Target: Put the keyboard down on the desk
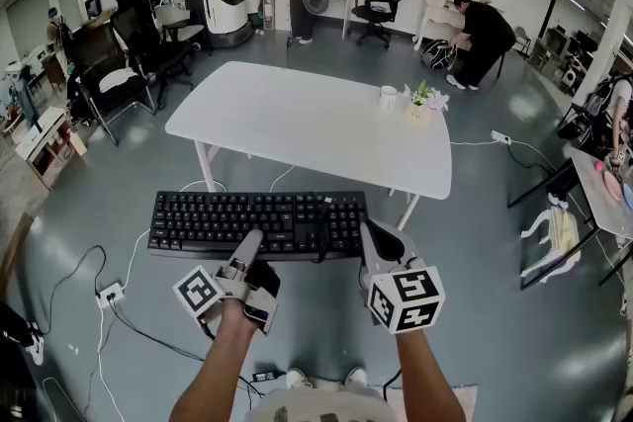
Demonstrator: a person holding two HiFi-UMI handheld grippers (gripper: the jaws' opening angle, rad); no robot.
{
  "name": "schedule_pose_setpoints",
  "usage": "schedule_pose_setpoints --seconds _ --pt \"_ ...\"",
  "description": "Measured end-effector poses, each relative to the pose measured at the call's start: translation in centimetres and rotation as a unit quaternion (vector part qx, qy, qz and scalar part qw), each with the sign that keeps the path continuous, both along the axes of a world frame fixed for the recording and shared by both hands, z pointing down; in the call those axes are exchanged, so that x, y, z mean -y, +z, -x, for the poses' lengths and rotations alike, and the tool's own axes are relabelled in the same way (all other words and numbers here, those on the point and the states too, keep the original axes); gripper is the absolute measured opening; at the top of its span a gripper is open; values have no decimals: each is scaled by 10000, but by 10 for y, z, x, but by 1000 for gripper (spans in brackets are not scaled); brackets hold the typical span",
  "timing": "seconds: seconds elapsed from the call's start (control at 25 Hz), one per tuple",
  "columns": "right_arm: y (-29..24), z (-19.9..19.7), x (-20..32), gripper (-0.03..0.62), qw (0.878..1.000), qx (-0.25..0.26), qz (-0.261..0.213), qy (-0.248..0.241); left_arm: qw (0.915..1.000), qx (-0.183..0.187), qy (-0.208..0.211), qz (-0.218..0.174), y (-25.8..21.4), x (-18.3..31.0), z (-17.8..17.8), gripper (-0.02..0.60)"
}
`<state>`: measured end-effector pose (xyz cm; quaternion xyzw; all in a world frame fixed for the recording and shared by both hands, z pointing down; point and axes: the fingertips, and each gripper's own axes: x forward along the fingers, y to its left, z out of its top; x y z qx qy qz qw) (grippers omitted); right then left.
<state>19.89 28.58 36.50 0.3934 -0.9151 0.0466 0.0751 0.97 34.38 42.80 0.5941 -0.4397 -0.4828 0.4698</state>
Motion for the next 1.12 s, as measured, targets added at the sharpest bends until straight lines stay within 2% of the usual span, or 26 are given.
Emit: schedule_pose_setpoints --seconds 0.4,0.72,0.88,1.12 --pt "-11 21 4 0 9999 96 -67 92 9999 -23 127 -35 -6 13 21 89" --pt "4 29 23 0 9999 112 -18 73 9999 -19 120 -1 6 33 29 89" --pt "8 36 54 0 9999 155 42 32 9999 5 79 80 10 61 36 89" --pt "20 39 127 0 9997 173 159 -84 9999 51 8 143 16 130 38 89"
